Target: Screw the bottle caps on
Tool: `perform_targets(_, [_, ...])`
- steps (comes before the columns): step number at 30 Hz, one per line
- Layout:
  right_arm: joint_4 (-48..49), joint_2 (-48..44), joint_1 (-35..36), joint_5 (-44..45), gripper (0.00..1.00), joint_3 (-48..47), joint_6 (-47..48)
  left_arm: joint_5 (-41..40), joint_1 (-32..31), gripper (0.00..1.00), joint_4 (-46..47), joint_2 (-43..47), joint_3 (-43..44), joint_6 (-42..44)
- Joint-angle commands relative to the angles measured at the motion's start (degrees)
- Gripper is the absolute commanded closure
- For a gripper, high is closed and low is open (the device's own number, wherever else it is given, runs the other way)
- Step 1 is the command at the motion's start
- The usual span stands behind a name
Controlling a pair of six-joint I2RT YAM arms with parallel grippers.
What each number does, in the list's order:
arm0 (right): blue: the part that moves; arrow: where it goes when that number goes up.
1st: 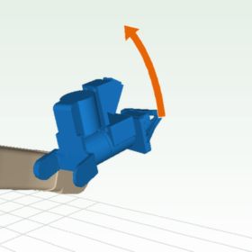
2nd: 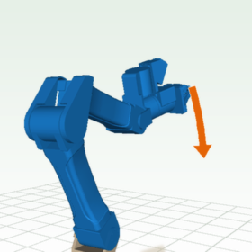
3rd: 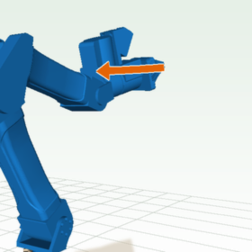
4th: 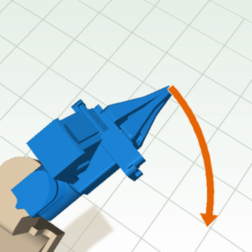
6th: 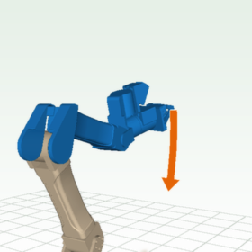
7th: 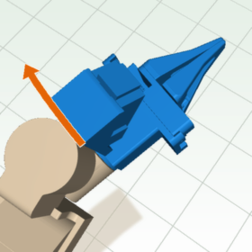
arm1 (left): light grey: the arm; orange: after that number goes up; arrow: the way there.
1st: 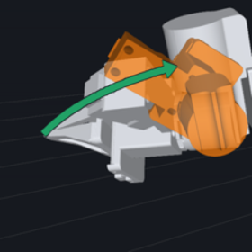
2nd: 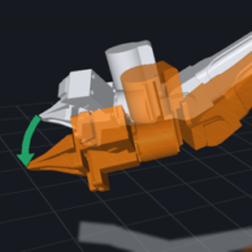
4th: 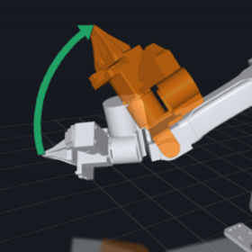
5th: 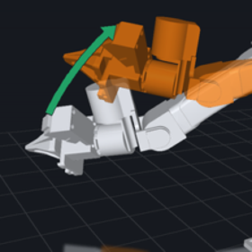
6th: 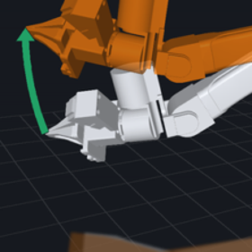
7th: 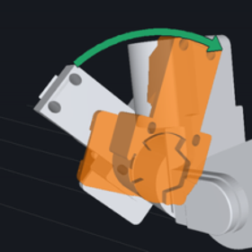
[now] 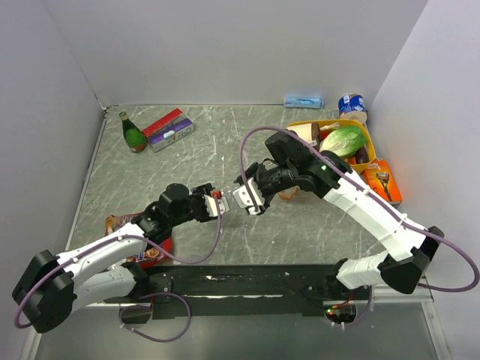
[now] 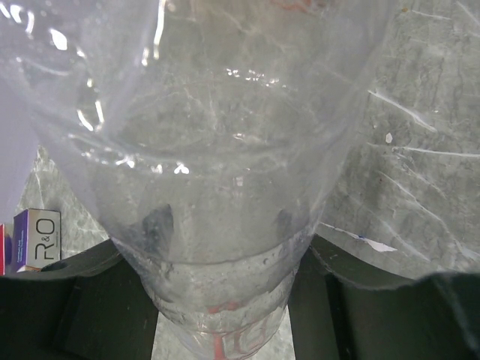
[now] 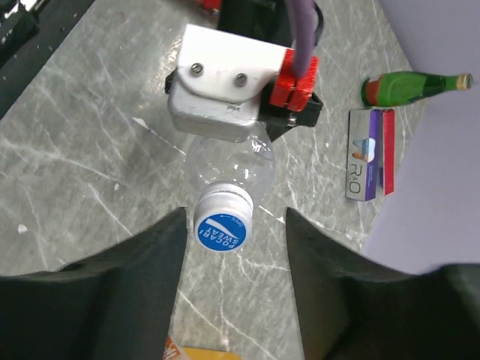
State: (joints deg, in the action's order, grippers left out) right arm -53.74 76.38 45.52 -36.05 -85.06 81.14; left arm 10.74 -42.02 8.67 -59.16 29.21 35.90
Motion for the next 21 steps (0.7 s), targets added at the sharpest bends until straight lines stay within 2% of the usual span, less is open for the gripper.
perform_targets(1, [-1.6,1.0,0.8,1.2,0.45,-2.2,2.3,2.2,0.3,0.99,1.9,1.5,0.8,0.6])
perform_targets(10, [-0.6,2.8,0.8,3.6,0.68,-1.7,-3.4,1.9,0.3,0.99,4.2,1.0,0.8,-1.6])
perform_targets(11, [-0.1,3.1,0.9,4.1,0.74,-1.7,-4.8,1.7,0.3,0.99,4.9,1.0,0.8,-2.0])
perform_targets(12, [0.3,3.6,0.7,4.3,0.89,-2.0,-6.7,1.2,0.3,0.99,5.7,1.0,0.8,-2.2])
perform_targets(14, [0.6,6.3,0.2,4.3,0.99,-5.6,-15.4,-0.4,0.1,0.99,8.2,0.9,0.4,-4.2])
perform_targets(19, [1.7,14.7,-3.8,3.4,1.0,-18.6,-45.5,-8.3,-0.3,0.99,15.3,1.0,0.3,-12.3])
perform_targets(21, [1.4,16.4,-4.5,3.1,1.0,-21.9,-51.8,-10.7,-0.5,0.99,17.8,0.4,0.8,-14.2])
